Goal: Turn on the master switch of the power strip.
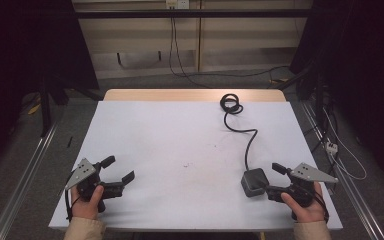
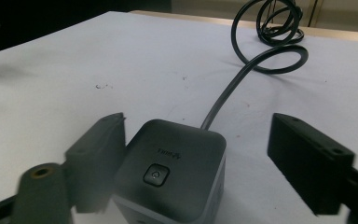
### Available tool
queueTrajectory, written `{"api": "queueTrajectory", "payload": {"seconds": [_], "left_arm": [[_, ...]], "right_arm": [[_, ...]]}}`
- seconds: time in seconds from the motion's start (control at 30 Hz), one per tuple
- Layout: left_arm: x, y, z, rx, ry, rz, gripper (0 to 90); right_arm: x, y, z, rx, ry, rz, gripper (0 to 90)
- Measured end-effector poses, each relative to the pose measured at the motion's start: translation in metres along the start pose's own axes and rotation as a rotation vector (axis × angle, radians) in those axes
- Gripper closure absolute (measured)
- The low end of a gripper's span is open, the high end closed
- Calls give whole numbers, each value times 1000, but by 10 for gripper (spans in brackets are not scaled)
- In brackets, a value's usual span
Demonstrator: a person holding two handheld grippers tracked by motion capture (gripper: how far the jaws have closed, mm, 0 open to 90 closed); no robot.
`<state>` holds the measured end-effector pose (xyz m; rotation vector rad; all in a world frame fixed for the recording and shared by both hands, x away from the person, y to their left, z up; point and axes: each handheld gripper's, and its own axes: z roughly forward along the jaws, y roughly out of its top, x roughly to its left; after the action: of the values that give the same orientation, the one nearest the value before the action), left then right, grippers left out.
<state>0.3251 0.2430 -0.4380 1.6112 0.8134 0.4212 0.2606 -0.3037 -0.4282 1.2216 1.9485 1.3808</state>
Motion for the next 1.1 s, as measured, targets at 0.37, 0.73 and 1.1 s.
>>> {"api": "queueTrajectory", "payload": {"seconds": [0.37, 0.73, 1.1], "left_arm": [[0, 0, 0, -2, -1, 0, 38], [0, 0, 0, -2, -1, 0, 38], [0, -1, 2, 3, -2, -2, 38]], "right_arm": [[-2, -1, -1, 13, -1, 0, 54], [-2, -5, 3, 4, -19, -22, 48], [0, -10, 10, -6, -25, -30, 48]]}}
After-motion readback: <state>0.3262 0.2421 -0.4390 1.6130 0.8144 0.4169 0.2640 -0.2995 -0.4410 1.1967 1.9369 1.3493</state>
